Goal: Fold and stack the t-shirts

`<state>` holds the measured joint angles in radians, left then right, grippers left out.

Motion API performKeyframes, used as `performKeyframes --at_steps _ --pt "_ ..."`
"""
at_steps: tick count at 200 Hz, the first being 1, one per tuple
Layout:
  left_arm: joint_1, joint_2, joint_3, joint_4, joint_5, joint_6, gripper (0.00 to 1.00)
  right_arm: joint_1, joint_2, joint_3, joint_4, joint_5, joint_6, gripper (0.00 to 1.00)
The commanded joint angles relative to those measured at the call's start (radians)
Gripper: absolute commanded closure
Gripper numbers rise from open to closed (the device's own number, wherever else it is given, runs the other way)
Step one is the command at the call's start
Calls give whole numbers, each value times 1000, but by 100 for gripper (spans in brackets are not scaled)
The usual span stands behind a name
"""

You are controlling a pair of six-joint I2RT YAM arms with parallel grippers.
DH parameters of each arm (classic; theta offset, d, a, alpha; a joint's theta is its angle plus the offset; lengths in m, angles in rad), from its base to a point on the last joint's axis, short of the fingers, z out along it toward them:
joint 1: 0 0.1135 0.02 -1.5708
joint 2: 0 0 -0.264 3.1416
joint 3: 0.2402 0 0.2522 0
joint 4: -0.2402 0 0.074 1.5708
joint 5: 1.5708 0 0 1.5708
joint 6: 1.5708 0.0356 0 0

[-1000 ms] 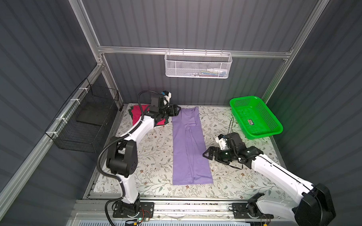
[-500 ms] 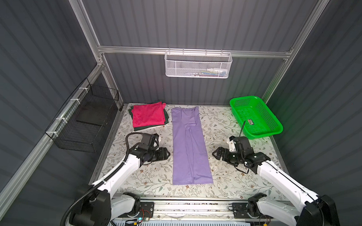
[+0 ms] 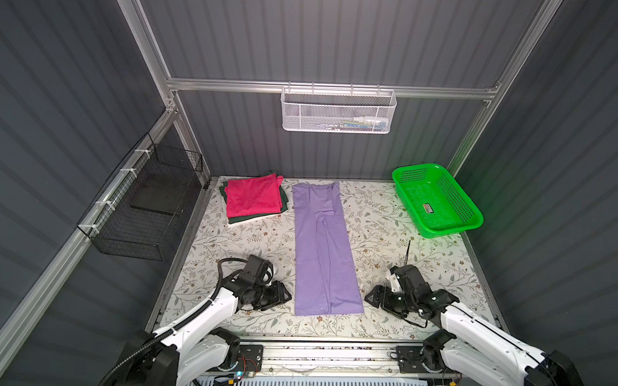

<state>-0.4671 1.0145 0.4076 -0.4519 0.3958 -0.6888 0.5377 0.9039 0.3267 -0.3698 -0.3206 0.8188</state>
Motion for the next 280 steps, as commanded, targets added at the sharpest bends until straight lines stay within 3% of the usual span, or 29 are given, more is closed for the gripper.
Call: performKeyframes --at_steps 1,65,127,192,280 --pt "-13 -43 -51 -39 65 -53 51 61 3 -41 9 -5 79 21" --pt "-34 -70 -116 7 72 -111 54 157 98 -67 152 -36 147 37" --pt "-137 49 -128 141 2 -194 59 170 156 -65 163 -52 142 50" --pt "-166 129 -135 179 18 -192 66 176 109 -71 132 -26 157 55" --pt "-185 159 -148 185 19 -190 79 176 156 -55 149 -26 145 59"
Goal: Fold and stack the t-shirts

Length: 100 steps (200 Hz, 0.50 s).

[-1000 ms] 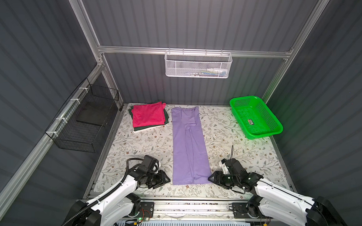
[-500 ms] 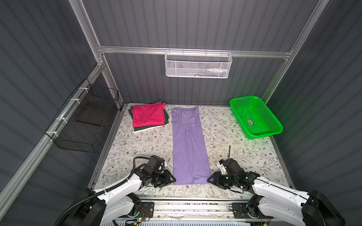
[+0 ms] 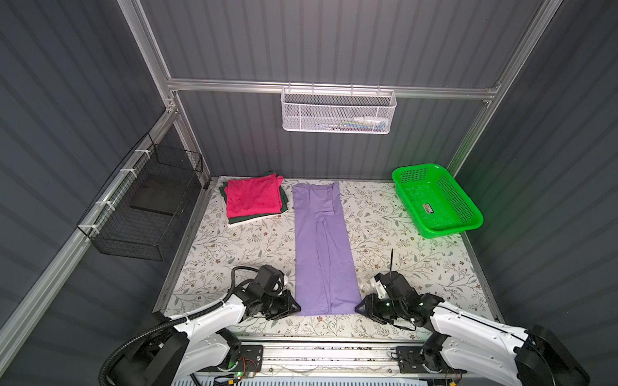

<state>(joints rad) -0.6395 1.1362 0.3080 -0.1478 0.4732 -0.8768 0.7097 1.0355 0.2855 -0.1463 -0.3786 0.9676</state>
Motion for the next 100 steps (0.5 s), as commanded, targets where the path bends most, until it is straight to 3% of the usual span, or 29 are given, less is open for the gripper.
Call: performKeyframes --at_steps 1,63,100 --pt "-12 37 -48 -120 -58 -1 79 4 25 -14 -74 32 -4 59" --pt "-15 26 -56 -150 -58 7 81 4 53 -11 -59 32 -12 62" --pt "-15 45 -55 -147 -58 16 93 4 65 -8 -68 67 -20 60"
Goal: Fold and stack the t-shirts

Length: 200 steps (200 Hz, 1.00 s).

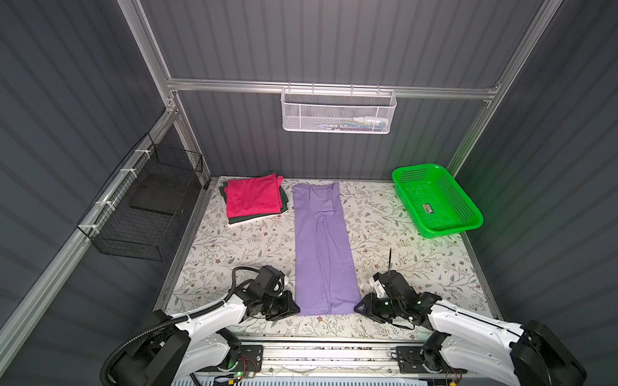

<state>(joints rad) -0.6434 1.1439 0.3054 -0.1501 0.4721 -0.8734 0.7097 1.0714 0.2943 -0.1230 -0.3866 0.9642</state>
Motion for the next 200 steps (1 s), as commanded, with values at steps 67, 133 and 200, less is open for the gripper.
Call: performKeyframes --at_steps 67,133,200 --pt "-12 34 -54 -160 -70 20 100 2 6 -9 -138 145 -14 59" --pt "-11 63 -45 -152 -70 32 100 4 112 6 -73 95 -32 71" --pt "-12 26 -60 -186 -75 21 100 9 54 -7 -114 88 -41 100"
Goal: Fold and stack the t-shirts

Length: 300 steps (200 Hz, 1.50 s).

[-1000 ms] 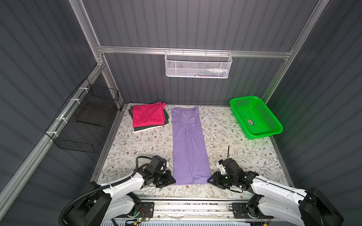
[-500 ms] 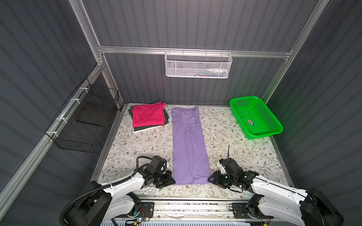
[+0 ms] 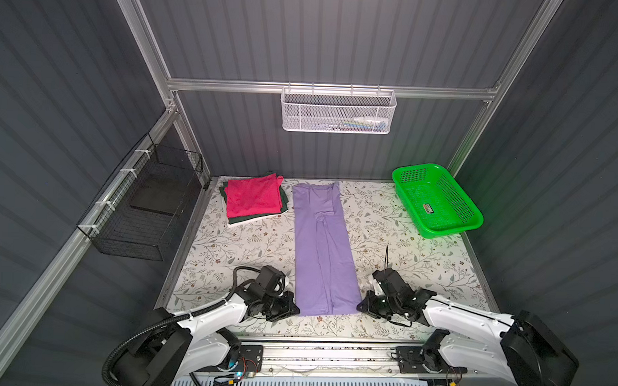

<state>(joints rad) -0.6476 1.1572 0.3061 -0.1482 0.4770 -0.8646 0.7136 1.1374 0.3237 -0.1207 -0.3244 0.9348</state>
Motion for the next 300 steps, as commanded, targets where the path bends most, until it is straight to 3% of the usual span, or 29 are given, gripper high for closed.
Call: performKeyframes --at_steps 1,50,86,112,139,239,300 --pt "-7 11 -61 -189 -80 11 100 5 -13 -37 -118 26 -12 100" --pt "-13 -62 -69 -270 -61 27 100 63 -119 -56 -155 8 11 100" --pt "-26 -203 -65 -350 -14 36 100 167 -181 -55 -169 13 70 100" --pt "-30 -304 -48 -362 28 41 100 192 -225 -31 -193 42 97 100" --pt "-31 -354 4 -350 -11 40 100 190 -240 44 -250 120 69 100" --pt "-32 -239 173 -259 -222 85 100 141 -157 197 -241 256 4 100" --pt "-30 -151 263 -207 -305 145 100 53 -65 286 -196 227 -93 100"
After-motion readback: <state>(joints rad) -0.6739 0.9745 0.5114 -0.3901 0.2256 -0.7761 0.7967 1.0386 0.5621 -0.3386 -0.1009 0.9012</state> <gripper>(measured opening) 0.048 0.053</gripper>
